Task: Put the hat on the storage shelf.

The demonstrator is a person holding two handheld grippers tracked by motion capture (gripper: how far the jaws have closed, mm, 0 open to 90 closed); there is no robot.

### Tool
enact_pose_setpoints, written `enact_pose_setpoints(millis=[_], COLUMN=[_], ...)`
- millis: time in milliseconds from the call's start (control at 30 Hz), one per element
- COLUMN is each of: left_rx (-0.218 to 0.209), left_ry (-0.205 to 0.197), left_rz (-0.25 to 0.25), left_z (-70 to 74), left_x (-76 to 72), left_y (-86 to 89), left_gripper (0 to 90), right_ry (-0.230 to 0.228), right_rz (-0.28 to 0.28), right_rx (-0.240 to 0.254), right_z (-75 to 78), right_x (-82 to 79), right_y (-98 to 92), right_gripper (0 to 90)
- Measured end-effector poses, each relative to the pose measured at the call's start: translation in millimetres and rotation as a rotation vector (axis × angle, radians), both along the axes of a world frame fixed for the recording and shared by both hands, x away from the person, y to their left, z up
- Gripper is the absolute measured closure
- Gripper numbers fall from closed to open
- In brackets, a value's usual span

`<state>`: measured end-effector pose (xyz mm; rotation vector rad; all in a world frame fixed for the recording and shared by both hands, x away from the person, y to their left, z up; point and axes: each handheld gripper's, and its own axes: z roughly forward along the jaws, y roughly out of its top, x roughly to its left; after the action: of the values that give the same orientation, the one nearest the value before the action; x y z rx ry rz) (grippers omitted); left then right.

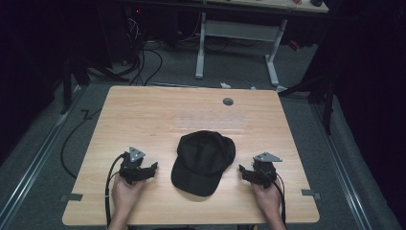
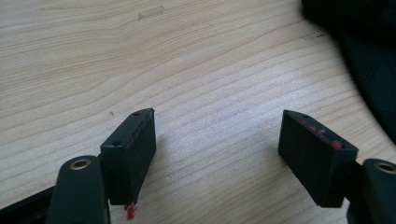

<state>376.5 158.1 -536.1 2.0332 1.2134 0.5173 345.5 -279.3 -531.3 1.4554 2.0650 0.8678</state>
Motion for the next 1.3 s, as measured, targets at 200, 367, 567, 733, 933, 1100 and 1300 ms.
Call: enact_pose_setpoints(millis=[200,367,567,733,933,1100,1300], left_rx=[0.000,0.000,-0.001,-0.003,-0.003,-0.002,-0.002], left_ry=[0.000,0.000,0.001,0.000,0.001,0.002,0.002], left_rz=[0.000,0.000,0.000,0.005,0.004,0.002,0.001], left_z=[0.0,0.0,0.0,-0.1,0.0,0.0,0.0], left_x=[0.0,0.0,0.0,-0.2,-0.2,-0.2,-0.1], left_y=[0.0,0.0,0.1,0.3,0.3,0.2,0.1], left_gripper=[28.0,27.9,27.8,28.3,28.0,27.6,27.1], right_ry=[0.000,0.000,0.000,0.001,0.012,0.024,0.011], right_rz=[0.001,0.000,-0.001,-0.004,-0.014,-0.015,-0.002], right_rx=[0.000,0.000,0.000,-0.004,-0.012,-0.018,0.015], right_z=[0.0,0.0,0.0,0.6,3.2,7.0,18.5], right_x=[0.0,0.1,-0.1,-1.2,-2.5,-5.6,-11.5], right_y=[0.0,-0.1,0.1,0.0,-2.1,-0.9,0.6], right_gripper=[30.3,30.3,29.9,34.4,40.0,42.2,42.6])
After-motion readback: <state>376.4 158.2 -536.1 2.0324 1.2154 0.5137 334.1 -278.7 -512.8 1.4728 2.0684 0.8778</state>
